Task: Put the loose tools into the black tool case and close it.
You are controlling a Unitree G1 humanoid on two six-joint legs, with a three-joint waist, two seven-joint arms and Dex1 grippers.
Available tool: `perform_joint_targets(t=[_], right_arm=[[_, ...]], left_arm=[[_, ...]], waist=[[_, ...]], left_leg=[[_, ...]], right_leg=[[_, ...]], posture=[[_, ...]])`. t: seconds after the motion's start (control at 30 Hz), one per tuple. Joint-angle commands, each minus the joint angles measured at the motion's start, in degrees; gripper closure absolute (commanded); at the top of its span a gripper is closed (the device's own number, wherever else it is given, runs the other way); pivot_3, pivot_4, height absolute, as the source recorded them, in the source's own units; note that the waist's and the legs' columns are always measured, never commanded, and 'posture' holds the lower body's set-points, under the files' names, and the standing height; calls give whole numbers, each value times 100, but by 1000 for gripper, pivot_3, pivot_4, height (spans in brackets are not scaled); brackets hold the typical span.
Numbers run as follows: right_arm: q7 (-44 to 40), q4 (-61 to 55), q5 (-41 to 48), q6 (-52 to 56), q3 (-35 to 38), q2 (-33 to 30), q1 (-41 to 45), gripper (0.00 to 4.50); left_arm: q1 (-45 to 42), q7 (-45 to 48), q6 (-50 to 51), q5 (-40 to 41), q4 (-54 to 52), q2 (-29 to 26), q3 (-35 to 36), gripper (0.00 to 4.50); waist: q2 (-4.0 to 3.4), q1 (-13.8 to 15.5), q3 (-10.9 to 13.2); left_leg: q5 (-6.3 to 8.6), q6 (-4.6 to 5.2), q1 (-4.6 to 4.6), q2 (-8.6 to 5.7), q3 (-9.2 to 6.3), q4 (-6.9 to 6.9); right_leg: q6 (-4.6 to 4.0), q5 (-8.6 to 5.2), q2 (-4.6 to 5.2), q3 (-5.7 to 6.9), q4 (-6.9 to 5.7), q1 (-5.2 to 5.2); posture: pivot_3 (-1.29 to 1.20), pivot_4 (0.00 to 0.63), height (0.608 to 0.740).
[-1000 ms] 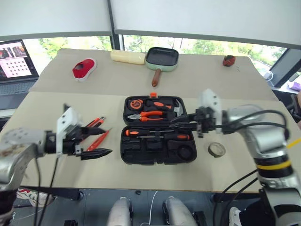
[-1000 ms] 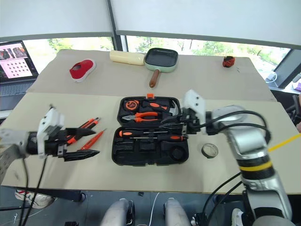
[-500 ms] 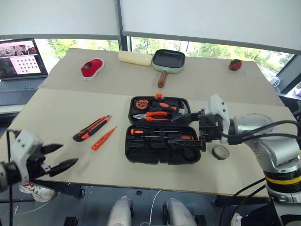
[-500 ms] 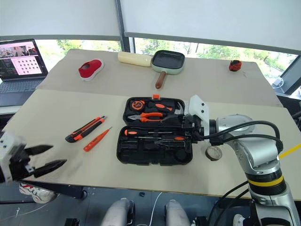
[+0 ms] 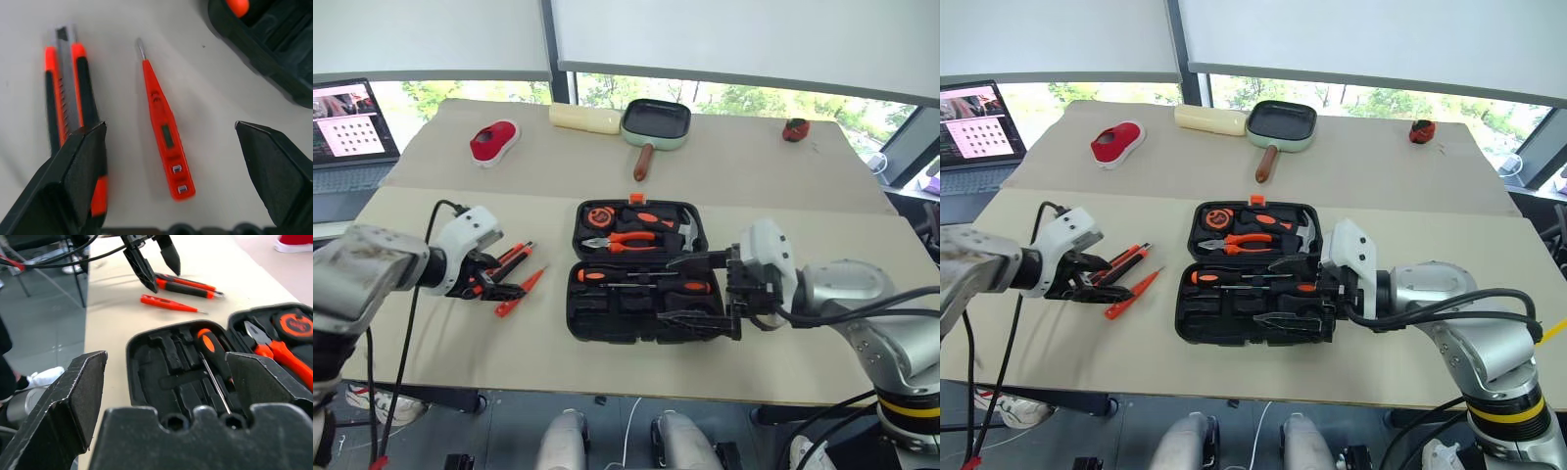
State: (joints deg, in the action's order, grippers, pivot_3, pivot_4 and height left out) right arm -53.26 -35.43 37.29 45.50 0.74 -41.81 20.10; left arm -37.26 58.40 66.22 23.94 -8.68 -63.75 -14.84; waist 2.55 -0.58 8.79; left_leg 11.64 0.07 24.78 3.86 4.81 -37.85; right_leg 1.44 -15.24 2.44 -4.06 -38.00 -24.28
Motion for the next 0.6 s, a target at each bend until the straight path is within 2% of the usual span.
perform_joint_targets(t=[0.03,0.23,0.33,0.47,0.6], right_arm=[[287,-255,132,-20,96,72,-94,6],[633,-386,201,-7,205,118,-295,6],[708,-420,252,-11,252,86,-345,0],[805,-468,357,-2,293,52,-365,0],[833,-480,455,6,342,-11,-372,0]], left_arm=[[-618,358,-54,-487,394,30,-776,0],[-800,733,-225,-885,733,163,-1501,0],[-694,774,-183,-921,755,322,-1602,660],[-440,635,-216,-1107,744,504,-1643,2153],[-383,603,-13,-1051,658,577,-1361,3570]], waist=[[0,-10,0],[1,-13,0],[1,-4,-1],[-3,10,-4],[-8,11,-9]], left_leg=[[0,0,2,-1,-1,0],[0,1,7,-1,-2,0],[-1,1,9,-3,-4,-4],[-1,1,8,-5,-6,-5],[-1,1,-2,-7,-6,-5]], right_leg=[[1,-1,0,1,0,1],[2,-1,0,0,0,-4],[3,-2,2,1,-1,-1],[5,-3,4,1,0,3],[6,-3,5,0,-1,11]], posture=[[0,150,740],[0,150,740],[0,150,740],[0,150,740],[0,150,740]])
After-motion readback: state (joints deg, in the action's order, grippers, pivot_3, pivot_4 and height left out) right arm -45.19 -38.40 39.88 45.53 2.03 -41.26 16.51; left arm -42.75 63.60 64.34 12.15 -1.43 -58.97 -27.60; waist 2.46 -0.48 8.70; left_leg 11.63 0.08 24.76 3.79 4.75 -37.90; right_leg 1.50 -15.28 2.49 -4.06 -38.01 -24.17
